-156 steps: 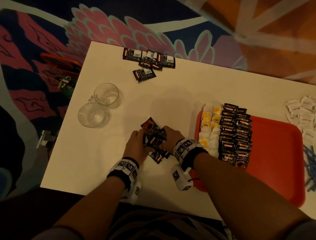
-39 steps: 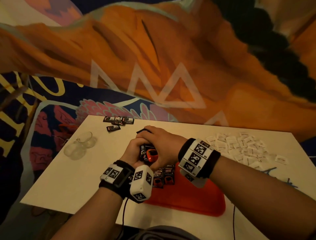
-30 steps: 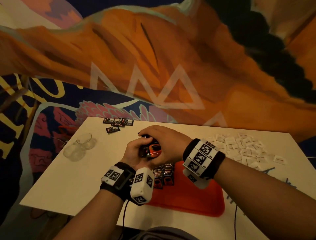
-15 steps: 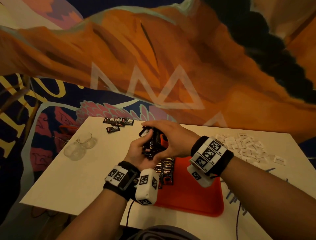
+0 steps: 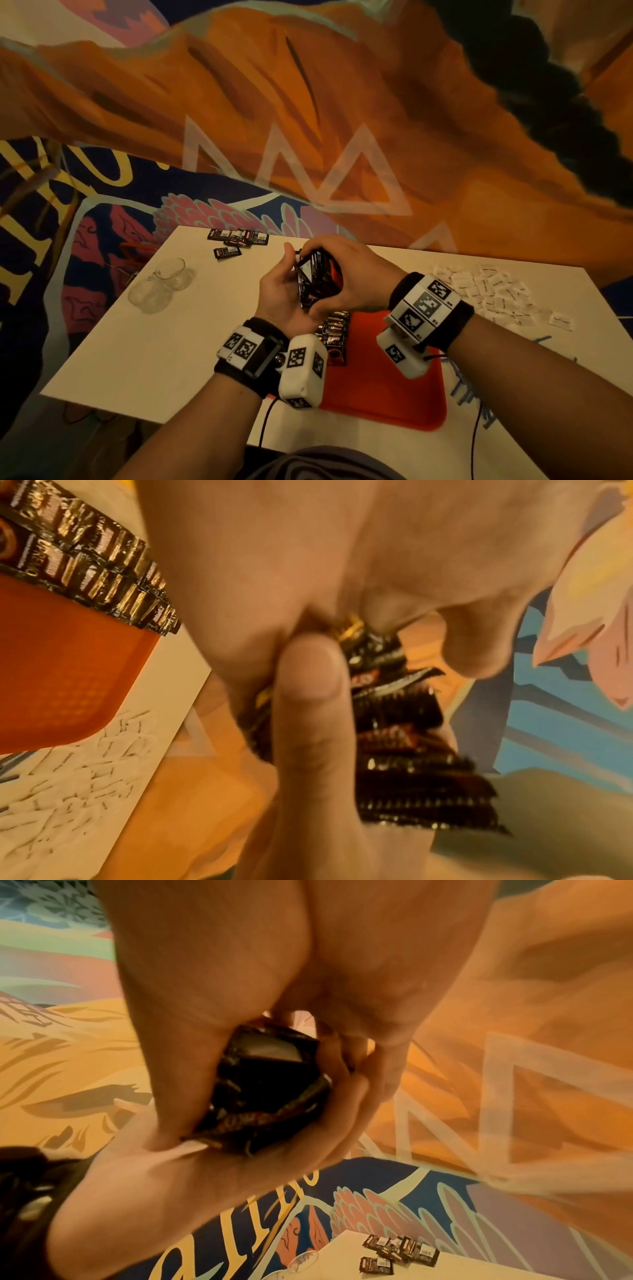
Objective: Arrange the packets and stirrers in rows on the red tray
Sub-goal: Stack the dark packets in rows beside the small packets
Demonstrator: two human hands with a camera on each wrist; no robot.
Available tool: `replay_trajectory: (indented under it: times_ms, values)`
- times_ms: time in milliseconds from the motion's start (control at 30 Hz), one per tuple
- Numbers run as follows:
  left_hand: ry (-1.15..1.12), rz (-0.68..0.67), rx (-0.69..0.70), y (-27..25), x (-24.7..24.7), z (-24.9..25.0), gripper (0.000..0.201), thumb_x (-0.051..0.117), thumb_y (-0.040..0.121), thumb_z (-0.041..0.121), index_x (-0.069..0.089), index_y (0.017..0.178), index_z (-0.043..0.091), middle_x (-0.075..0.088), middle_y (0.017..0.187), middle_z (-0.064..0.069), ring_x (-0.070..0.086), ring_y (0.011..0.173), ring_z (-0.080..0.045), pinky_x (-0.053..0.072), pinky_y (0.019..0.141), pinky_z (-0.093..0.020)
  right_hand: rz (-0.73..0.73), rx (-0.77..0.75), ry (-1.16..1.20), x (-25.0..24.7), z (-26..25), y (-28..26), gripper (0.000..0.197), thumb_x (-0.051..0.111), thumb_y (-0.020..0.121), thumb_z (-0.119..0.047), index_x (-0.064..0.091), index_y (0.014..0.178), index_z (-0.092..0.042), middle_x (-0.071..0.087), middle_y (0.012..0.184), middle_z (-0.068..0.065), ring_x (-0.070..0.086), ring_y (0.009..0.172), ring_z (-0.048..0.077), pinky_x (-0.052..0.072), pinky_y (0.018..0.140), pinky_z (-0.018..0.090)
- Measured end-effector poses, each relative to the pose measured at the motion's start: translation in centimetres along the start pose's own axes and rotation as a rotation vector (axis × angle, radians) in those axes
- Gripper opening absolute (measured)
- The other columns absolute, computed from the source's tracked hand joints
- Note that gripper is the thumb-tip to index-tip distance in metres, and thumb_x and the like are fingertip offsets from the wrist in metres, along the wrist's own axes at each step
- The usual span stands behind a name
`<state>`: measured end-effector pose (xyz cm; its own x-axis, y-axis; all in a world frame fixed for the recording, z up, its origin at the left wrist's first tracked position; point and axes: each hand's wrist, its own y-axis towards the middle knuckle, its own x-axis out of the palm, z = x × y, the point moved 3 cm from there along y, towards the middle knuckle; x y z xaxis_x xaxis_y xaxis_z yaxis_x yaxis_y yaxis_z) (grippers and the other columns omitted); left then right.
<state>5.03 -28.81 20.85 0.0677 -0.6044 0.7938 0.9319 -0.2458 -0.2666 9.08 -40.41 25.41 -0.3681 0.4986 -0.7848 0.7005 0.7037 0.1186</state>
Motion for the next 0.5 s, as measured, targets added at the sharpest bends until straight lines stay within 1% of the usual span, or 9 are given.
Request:
replay_trajectory:
  times_ms: [33,100,167,233,333,367,400,467,500]
  values:
    - [-0.001,0.010,-0.002,0.13,-0.16,-0.03,0.065,0.043,0.093,0.061,0.070,0.113,0.005,0.068,0.107,-0.017,0.068,0.100,-0.030,0.059,0.083,-0.039,-0.014,-0.006,-0.004,0.02,0.05,0.02,0.085,0.091,0.056,-0.042,0.043,0.126,-0.034,0.048,0.125,-0.008,0.047,0.116,0.010,0.045,0.100,0.036]
    - [0.058,0.033,-0.001,0.53,-0.02,-0.23,0.065,0.033,0.098,0.062,0.070,0.109,0.009,0.071,0.102,-0.016,0.072,0.094,-0.027,0.061,0.074,-0.037,-0.056,0.006,-0.009,0.07,0.03,-0.03,0.091,0.092,0.054,-0.043,0.040,0.128,-0.034,0.046,0.127,-0.009,0.045,0.116,0.009,0.043,0.100,0.031]
    - [0.108,0.045,-0.022,0.76,0.45,-0.45,0.068,0.029,0.097,0.065,0.066,0.112,0.011,0.071,0.101,-0.015,0.072,0.094,-0.026,0.061,0.073,-0.036,-0.084,0.016,-0.027,0.22,0.07,-0.07,0.096,0.092,0.054,-0.044,0.037,0.132,-0.031,0.045,0.129,-0.009,0.044,0.117,0.008,0.041,0.100,0.028]
    - [0.092,0.035,-0.029,0.58,0.44,-0.30,0.072,0.028,0.096,0.068,0.065,0.115,0.009,0.070,0.104,-0.016,0.072,0.095,-0.027,0.061,0.076,-0.036,-0.083,0.018,-0.036,0.42,0.28,-0.07,0.098,0.091,0.056,-0.045,0.036,0.136,-0.030,0.045,0.133,-0.009,0.043,0.121,0.008,0.040,0.104,0.029]
    - [0.033,0.008,-0.017,0.34,-0.23,-0.06,0.085,0.035,0.089,0.074,0.062,0.126,0.002,0.066,0.117,-0.020,0.066,0.109,-0.032,0.056,0.092,-0.041,-0.077,0.017,-0.038,0.54,0.63,0.04,0.097,0.088,0.059,-0.048,0.036,0.139,-0.031,0.045,0.138,-0.008,0.042,0.126,0.009,0.039,0.108,0.035]
    - [0.037,0.007,-0.018,0.36,-0.30,-0.10,0.085,0.036,0.089,0.074,0.061,0.126,0.002,0.066,0.116,-0.020,0.066,0.110,-0.032,0.056,0.093,-0.040,-0.086,0.015,-0.044,0.64,0.73,0.10,0.097,0.087,0.060,-0.049,0.036,0.140,-0.031,0.045,0.139,-0.008,0.042,0.127,0.010,0.039,0.109,0.036]
    - [0.055,0.012,-0.017,0.49,-0.26,-0.17,0.081,0.035,0.091,0.073,0.063,0.122,0.003,0.069,0.111,-0.018,0.068,0.105,-0.030,0.058,0.087,-0.038,-0.099,0.009,-0.049,0.72,0.73,0.13,0.098,0.087,0.060,-0.050,0.036,0.141,-0.030,0.045,0.139,-0.008,0.042,0.127,0.010,0.039,0.109,0.036]
    - [0.101,0.013,-0.041,0.96,0.06,-0.50,0.076,0.031,0.093,0.070,0.069,0.109,0.007,0.073,0.097,-0.015,0.073,0.090,-0.026,0.061,0.072,-0.034,-0.136,0.010,-0.051,0.79,0.57,0.09,0.102,0.088,0.059,-0.051,0.035,0.142,-0.027,0.045,0.137,-0.007,0.043,0.125,0.010,0.039,0.108,0.033]
    - [0.111,0.019,-0.058,1.13,0.17,-0.64,0.076,0.030,0.093,0.070,0.072,0.103,0.008,0.073,0.094,-0.015,0.074,0.086,-0.026,0.061,0.068,-0.034,-0.158,0.022,-0.054,0.84,0.60,0.06,0.104,0.089,0.057,-0.051,0.035,0.142,-0.026,0.045,0.136,-0.007,0.043,0.123,0.010,0.039,0.107,0.031]
